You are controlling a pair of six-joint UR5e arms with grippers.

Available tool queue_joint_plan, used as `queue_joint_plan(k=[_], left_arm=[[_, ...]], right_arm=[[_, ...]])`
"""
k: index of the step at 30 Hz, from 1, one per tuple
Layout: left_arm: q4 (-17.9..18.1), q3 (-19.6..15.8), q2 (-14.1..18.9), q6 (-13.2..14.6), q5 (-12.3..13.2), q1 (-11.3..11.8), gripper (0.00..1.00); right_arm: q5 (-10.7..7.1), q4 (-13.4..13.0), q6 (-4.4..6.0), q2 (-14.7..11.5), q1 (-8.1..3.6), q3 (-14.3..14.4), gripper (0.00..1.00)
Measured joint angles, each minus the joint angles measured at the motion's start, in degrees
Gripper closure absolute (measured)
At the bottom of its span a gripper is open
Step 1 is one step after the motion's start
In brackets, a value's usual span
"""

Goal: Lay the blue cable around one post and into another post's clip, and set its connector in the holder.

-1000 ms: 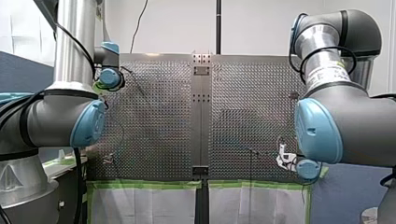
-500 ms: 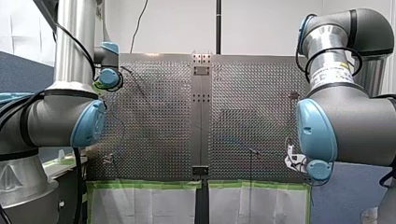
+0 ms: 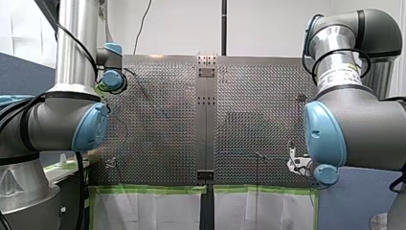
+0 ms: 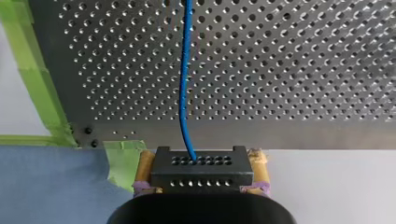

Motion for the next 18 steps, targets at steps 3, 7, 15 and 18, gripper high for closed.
queue_joint_plan(k=[3, 7, 15, 18], left_arm=[[0.0, 0.0, 0.0, 0.0, 0.0, 0.0, 0.0], [0.0, 0.0, 0.0, 0.1, -0.1, 0.0, 0.0], [0.1, 0.0, 0.0, 0.3, -0.1, 0.2, 0.0], [0.2, 0.0, 0.0, 0.3, -0.1, 0.3, 0.0]], right_arm=[[-0.42, -0.3, 0.04, 0.0, -0.15, -0.5, 1.0], [-0.82, -0.4, 0.11, 0.0, -0.24, -0.9, 1.0], [-2.61, -1.9, 1.54, 0.3, -0.37, -1.8, 1.0], [-3.3, -2.2, 1.75, 1.0, -0.38, -2.0, 1.0]])
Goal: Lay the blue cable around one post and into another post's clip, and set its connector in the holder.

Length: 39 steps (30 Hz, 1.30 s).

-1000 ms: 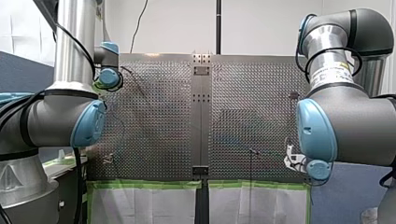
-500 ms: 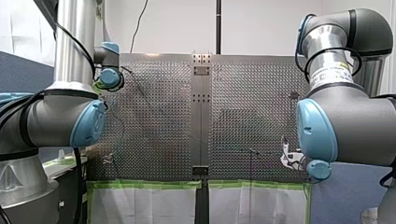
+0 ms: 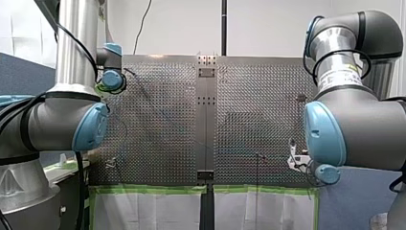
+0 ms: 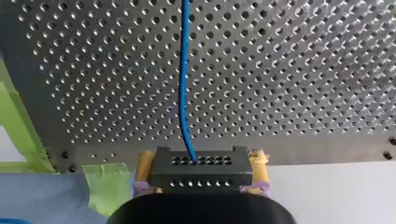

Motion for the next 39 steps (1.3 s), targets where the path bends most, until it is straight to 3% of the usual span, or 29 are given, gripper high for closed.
queue_joint_plan(k=[5, 11, 31, 39], left_arm=[[0.0, 0.0, 0.0, 0.0, 0.0, 0.0, 0.0], [-0.1, 0.0, 0.0, -1.9, -0.2, 0.1, 0.0], [1.7, -2.2, 1.1, -13.8, -0.2, 1.0, 0.0], [-1.0, -2.3, 2.4, -18.3, -0.1, 0.8, 0.0]], right_arm=[[-0.27, -0.8, 0.79, 2.8, -0.17, -0.9, 1.0], [-0.06, -0.4, 0.8, 4.3, -0.28, -1.8, 1.0], [0.0, 0.6, 0.61, 4.4, -0.29, -2.0, 1.0], [0.07, 1.3, 0.66, 4.4, -0.3, -2.4, 1.0]])
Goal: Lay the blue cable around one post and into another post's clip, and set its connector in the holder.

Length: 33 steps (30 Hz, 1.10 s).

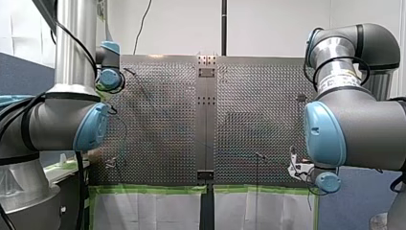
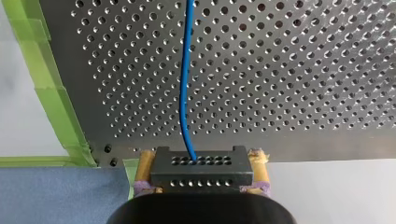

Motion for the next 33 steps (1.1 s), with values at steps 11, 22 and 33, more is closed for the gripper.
queue_joint_plan(k=[11, 22, 33], left_arm=[[-4.7, -4.7, 5.6, 4.9, -3.0, 0.7, 0.0], [-9.6, -4.9, 12.0, 11.3, -5.9, 0.6, 0.0], [-16.3, 1.7, 17.6, 17.9, -4.4, -0.1, 0.0]], right_arm=[[0.03, 0.5, 0.13, 0.0, -0.01, 0.0, 1.0], [0.05, 0.7, 0.5, 0.0, 0.0, -0.1, 1.0], [0.08, 1.3, 1.09, 0.0, 0.09, -0.6, 1.0]])
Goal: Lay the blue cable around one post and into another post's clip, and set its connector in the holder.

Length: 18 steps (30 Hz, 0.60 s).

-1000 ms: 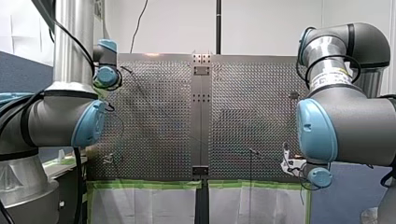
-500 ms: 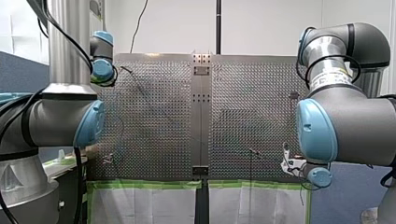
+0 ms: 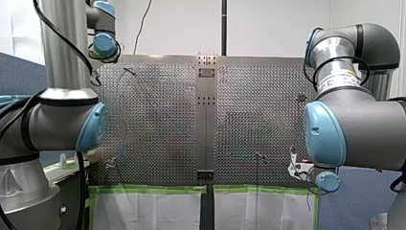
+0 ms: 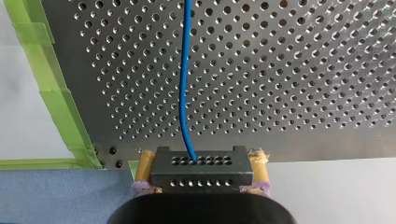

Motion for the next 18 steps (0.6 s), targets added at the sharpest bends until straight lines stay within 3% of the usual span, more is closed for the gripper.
queue_joint_plan(k=[12, 18], left_arm=[[-7.4, 7.4, 0.1, 7.4, 2.2, -0.5, 0.0], [-10.9, 11.0, -0.1, 10.9, 2.1, -1.4, 0.0]], right_arm=[[0.02, 0.3, 0.14, 0.0, -0.03, -0.2, 1.0], [0.03, 0.4, 0.14, 0.0, -0.03, -0.2, 1.0]])
